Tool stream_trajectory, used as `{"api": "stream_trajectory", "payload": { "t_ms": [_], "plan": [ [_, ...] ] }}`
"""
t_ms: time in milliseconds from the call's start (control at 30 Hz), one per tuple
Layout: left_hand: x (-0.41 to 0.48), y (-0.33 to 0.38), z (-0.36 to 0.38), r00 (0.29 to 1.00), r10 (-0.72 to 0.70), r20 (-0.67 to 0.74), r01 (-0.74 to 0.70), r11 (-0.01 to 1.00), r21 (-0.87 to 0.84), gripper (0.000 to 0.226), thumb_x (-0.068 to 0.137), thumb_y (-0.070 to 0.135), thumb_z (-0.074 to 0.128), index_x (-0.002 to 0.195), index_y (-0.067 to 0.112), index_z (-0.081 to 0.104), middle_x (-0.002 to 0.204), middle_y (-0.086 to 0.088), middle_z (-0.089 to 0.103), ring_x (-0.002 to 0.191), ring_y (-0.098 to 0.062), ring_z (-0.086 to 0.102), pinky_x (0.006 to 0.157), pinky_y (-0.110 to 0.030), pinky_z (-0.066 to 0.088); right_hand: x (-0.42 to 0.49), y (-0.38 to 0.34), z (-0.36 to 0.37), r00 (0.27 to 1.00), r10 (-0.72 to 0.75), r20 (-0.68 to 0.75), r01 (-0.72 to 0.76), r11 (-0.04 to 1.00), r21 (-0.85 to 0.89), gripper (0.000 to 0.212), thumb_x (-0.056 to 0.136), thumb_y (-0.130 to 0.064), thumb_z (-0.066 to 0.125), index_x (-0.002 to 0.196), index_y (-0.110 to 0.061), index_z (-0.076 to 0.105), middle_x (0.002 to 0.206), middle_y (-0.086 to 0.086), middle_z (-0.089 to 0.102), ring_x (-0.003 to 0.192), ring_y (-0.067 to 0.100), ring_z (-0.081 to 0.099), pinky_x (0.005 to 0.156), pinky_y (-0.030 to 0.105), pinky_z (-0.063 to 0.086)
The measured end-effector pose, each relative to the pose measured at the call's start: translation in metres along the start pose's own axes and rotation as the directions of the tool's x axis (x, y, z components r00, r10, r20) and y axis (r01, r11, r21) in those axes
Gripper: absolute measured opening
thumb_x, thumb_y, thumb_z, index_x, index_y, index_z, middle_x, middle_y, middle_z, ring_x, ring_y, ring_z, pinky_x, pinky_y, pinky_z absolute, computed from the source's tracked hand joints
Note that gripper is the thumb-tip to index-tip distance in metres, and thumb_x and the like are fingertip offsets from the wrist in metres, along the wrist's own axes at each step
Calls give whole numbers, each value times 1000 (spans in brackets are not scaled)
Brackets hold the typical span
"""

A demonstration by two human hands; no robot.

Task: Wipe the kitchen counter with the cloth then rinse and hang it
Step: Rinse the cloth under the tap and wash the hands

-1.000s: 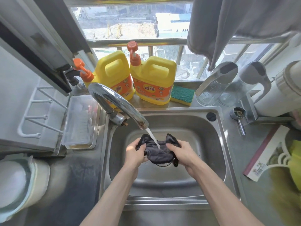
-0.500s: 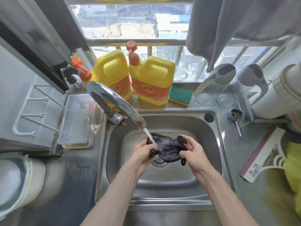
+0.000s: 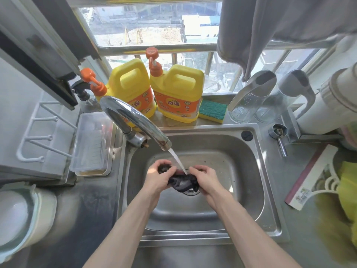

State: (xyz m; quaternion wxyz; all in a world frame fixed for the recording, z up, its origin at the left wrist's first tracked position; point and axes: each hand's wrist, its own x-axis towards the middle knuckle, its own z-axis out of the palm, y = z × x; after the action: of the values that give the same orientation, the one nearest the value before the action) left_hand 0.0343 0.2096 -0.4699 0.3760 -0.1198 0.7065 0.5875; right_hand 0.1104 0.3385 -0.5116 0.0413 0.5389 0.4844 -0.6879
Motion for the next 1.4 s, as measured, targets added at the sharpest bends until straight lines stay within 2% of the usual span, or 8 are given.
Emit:
{"api": "stream_trajectory", "payload": {
  "t_ms": [367, 533, 600, 733, 900, 1100, 1233, 1400],
  "plan": [
    [0, 0, -7, 985, 168, -43, -171, 983, -74, 18, 94, 14, 71, 109, 23, 72, 104, -11, 78, 96, -27, 76, 74, -35, 63, -23, -14, 1, 957, 211, 198, -265, 915, 304, 36, 94, -17, 55, 63, -7, 70, 72, 17, 69, 71, 31, 60, 70, 40, 45],
    [-2, 13, 7, 967, -240, 82, 251, 948, -193, 34, 90, 46, 55, 99, 16, 69, 91, -13, 71, 84, -30, 68, 95, -56, 54, -36, -27, 24, 993, -115, -42, 108, 985, -131, 55, 99, -54, 44, 66, -17, 68, 81, 9, 77, 79, 31, 68, 82, 37, 54],
    [-7, 15, 16, 930, -296, 218, 360, 852, -381, 43, 99, 49, 45, 87, 14, 67, 75, -7, 65, 70, -23, 65, 79, -38, 56, -50, -16, 33, 861, -508, 8, 470, 790, -393, 40, 102, -43, 49, 74, -18, 64, 83, 2, 73, 84, 24, 63, 81, 36, 49],
    [-3, 8, 23, 906, -319, 277, 422, 730, -537, 25, 94, 20, 50, 78, 12, 68, 71, -4, 67, 63, -18, 68, 57, -25, 56, -41, 1, 28, 246, -897, 368, 799, -26, -600, 16, 93, -29, 62, 83, -17, 65, 83, 0, 66, 92, 23, 57, 92, 38, 44],
    [-13, 8, 35, 877, -346, 332, 475, 724, -500, 43, 100, 20, 42, 70, 9, 71, 69, -9, 72, 58, -24, 74, 51, -31, 60, -25, -3, 20, 226, -855, 466, 720, -176, -672, 31, 107, -29, 47, 80, -15, 55, 79, 7, 56, 76, 27, 48, 72, 43, 43],
    [-11, 7, 47, 918, -329, 222, 396, 723, -566, 38, 107, 36, 36, 83, 16, 57, 75, -2, 61, 77, -17, 57, 72, -27, 46, -29, 0, 37, 392, -888, 242, 735, 144, -662, 41, 105, -24, 41, 75, -8, 65, 69, 12, 66, 65, 32, 60, 70, 44, 52],
    [-17, 3, 53, 904, -378, 198, 425, 753, -502, 40, 106, 36, 34, 81, 14, 55, 67, -7, 61, 75, -22, 56, 68, -30, 44, -38, -10, 42, 814, -572, 98, 516, 637, -573, 65, 112, -42, 24, 64, -12, 56, 84, 26, 72, 84, 40, 65, 80, 45, 44],
    [-9, -13, 61, 929, -366, -56, 344, 910, -232, 45, 97, 41, 32, 76, 11, 58, 70, -11, 63, 72, -25, 58, 63, -30, 45, -22, -19, 47, 975, -175, -140, 144, 969, -203, 52, 97, -41, 38, 58, -10, 51, 65, 12, 54, 66, 25, 48, 62, 35, 32]
  ]
}}
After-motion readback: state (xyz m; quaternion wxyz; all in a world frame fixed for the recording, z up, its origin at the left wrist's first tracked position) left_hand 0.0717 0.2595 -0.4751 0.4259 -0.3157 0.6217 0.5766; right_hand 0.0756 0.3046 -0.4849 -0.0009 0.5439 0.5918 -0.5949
